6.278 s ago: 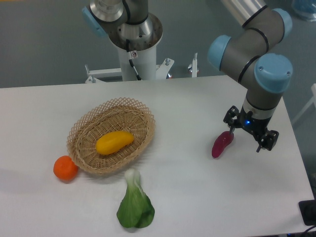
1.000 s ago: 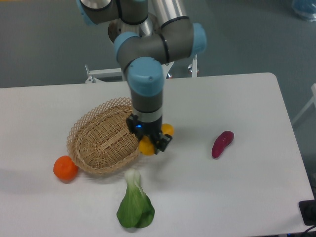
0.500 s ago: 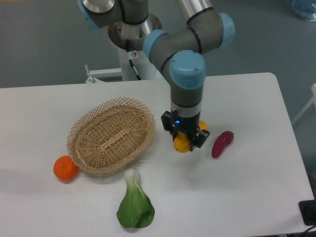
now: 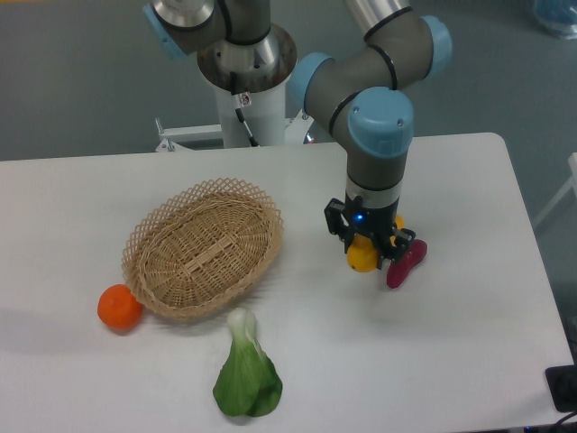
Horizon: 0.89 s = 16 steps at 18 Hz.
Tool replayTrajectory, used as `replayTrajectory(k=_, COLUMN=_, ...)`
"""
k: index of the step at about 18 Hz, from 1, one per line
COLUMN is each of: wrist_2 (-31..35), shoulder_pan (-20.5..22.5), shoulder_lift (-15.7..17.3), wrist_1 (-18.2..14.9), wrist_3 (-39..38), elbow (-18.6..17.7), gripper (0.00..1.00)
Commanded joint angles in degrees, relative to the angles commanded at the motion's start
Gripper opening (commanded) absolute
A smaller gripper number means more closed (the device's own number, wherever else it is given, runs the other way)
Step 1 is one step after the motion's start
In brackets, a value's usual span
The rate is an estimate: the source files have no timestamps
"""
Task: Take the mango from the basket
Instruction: 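Hold the mango raised beside the purple sweet potato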
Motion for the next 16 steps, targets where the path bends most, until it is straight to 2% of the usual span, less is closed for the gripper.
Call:
replayTrajectory(k=8, wrist_2=4.13, shoulder_pan=-0.17, shoulder_lift=-1.49, wrist_1=0.09, wrist_3=11.16, elbow=0.7, gripper=0.19)
replayTrajectory(k=16, wrist_2=4.13, shoulder_pan=-0.09, shoulder_lift=-2.37, wrist_1=0.09, wrist_3=11.35, elbow=2.02, gripper=0.2)
